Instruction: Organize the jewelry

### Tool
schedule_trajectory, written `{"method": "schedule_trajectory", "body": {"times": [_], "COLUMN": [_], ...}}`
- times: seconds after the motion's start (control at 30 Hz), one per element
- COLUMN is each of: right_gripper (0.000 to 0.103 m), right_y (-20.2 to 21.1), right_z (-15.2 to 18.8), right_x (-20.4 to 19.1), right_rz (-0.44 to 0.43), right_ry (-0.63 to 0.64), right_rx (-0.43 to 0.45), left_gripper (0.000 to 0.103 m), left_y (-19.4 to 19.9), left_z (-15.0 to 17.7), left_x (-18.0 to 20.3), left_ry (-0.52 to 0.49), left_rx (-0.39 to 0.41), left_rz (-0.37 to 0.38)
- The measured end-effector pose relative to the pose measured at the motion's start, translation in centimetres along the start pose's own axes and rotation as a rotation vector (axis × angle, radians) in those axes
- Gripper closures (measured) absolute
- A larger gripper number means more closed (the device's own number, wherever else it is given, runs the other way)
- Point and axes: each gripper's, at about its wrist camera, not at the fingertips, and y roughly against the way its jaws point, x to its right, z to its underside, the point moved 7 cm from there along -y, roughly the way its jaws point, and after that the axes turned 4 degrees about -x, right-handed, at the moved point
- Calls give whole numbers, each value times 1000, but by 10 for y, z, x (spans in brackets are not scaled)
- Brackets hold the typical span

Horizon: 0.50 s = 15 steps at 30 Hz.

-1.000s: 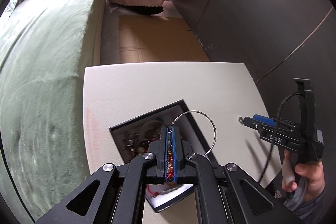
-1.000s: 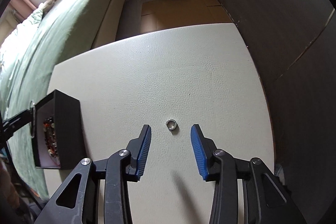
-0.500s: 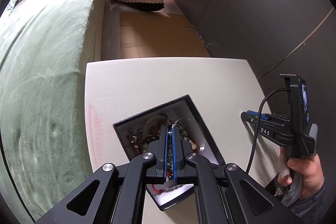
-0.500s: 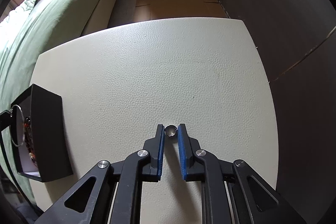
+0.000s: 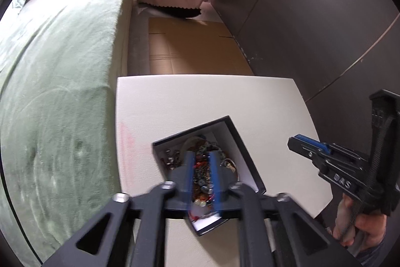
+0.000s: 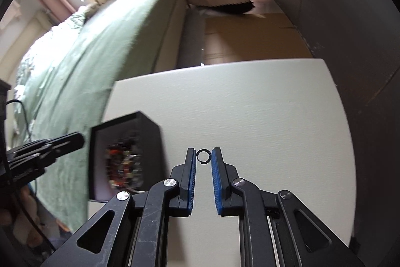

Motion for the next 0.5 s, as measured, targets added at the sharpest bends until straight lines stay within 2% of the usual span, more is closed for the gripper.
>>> {"method": "schedule_trajectory", "body": {"times": [0.03,0.1,0.27,0.33,0.4,0.43,0.47,0.5], "right_gripper": [89,89,89,88,74,59,52,52], "right_y": [2,6,5,4,5,8,13,18], "right_z": [0,0,-2,1,4,5,5,6], "right_x": [-8,-25,-62,-73,-77,-77,-73,-69], "right_rz": [-19,-62,-172,-189,-183,-181,-174,-162], "right_ry": [12,32,75,94,98,88,78,70], "right_rx": [9,17,16,7,-3,3,15,24], "left_gripper": [52,39,38,37,36,35,35,35], "left_y": [4,17,41,48,58,62,67,71], "left_z": [0,-1,2,5,8,10,11,12], "left_x": [-3,-10,-24,-28,-29,-30,-29,-27], "left_ry": [7,30,64,76,83,85,84,82], "left_rx": [13,57,91,102,115,122,133,142], "left_rz": [-5,-23,-40,-46,-48,-50,-54,-59]}}
